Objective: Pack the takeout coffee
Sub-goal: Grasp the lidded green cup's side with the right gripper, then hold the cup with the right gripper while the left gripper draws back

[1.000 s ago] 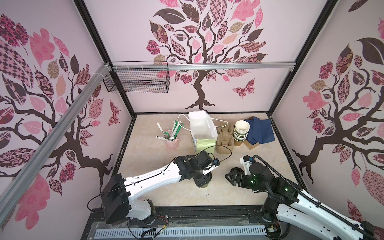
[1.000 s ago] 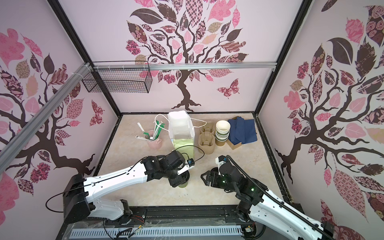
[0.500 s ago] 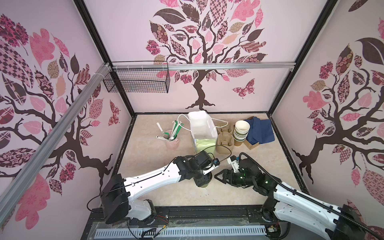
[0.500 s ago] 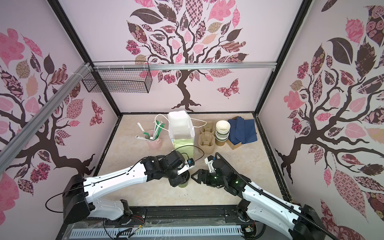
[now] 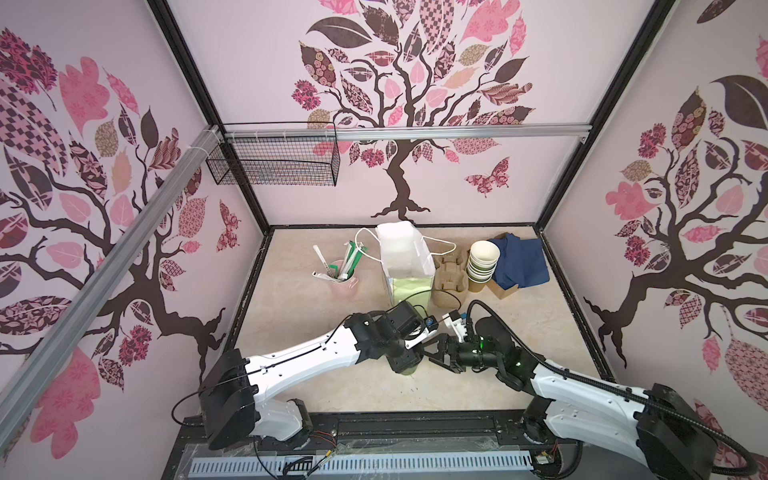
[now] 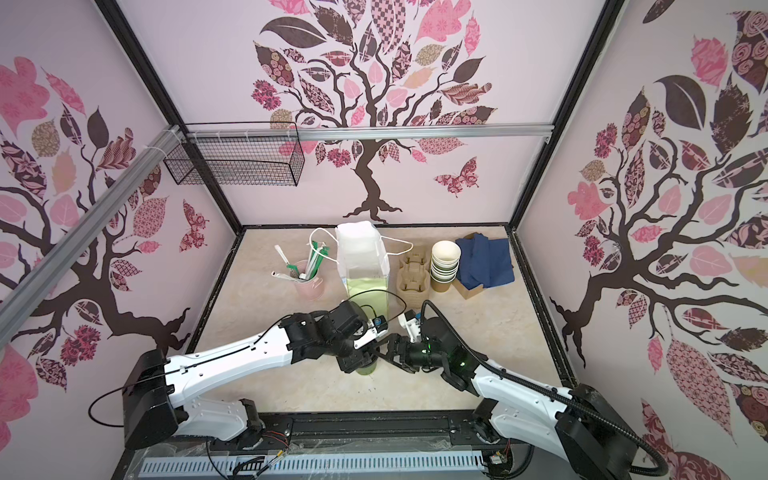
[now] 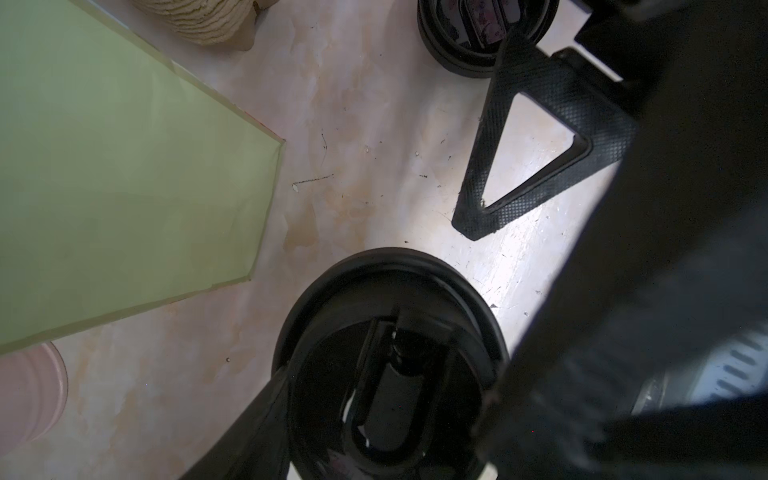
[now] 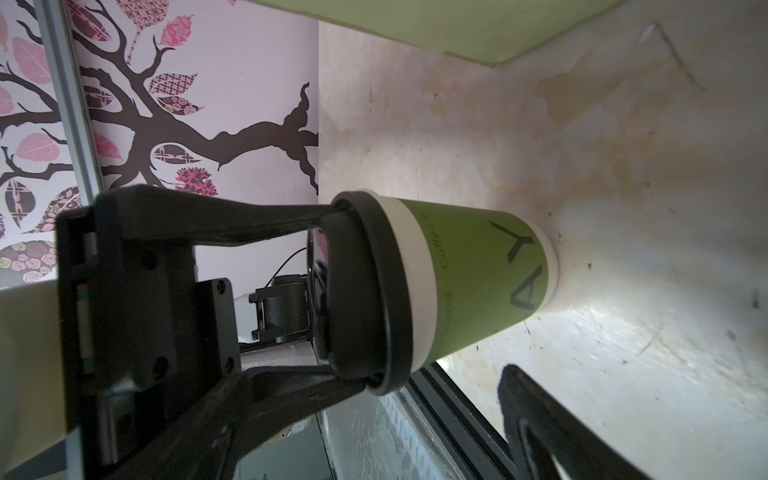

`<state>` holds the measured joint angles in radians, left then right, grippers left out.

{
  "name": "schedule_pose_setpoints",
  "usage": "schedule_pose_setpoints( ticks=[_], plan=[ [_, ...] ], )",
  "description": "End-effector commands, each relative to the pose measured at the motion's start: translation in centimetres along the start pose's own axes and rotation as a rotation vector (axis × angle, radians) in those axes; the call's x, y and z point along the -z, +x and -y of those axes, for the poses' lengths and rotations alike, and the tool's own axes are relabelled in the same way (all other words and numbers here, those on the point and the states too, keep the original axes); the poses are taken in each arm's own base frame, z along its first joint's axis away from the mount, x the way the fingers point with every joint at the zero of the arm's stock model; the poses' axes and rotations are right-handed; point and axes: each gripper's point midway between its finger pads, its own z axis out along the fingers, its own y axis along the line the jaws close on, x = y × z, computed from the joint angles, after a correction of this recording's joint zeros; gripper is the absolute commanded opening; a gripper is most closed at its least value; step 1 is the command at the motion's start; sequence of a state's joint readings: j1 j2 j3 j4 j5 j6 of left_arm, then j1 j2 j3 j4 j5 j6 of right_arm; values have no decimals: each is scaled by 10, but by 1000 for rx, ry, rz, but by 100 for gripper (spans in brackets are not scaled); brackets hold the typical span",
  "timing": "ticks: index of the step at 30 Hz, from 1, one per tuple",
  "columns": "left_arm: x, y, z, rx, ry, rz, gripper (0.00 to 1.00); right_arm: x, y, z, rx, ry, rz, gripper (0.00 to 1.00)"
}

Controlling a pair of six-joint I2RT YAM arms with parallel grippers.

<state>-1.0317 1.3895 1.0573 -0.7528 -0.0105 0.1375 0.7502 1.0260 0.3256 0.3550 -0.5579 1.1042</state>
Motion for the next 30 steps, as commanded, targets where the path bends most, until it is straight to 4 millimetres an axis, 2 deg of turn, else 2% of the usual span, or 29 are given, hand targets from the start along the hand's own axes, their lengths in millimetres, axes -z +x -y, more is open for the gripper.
schedule_pose_setpoints(
  ticks=[1,10,16,19,23,26,30],
  plan=[
    [-9,14,5,7,33,-38,66,-5,-3,-2,-2,-20,0,95],
    [-11,13,6,9,38,-39,67,-22,0,16,-33,28,-63,90],
    [-4,2,2,15,19,7,75,-23,6,37,-60,105,-81,87],
    [9,-11,-1,23,2,69,79,-22,6,42,-53,147,-87,87],
    [35,-31,-2,32,1,181,83,-22,6,47,-59,167,-87,87],
    [55,-39,-2,44,2,247,85,-23,6,48,-56,172,-91,87],
    [82,-40,-16,122,-71,330,85,-22,6,46,-49,169,-94,87]
  ],
)
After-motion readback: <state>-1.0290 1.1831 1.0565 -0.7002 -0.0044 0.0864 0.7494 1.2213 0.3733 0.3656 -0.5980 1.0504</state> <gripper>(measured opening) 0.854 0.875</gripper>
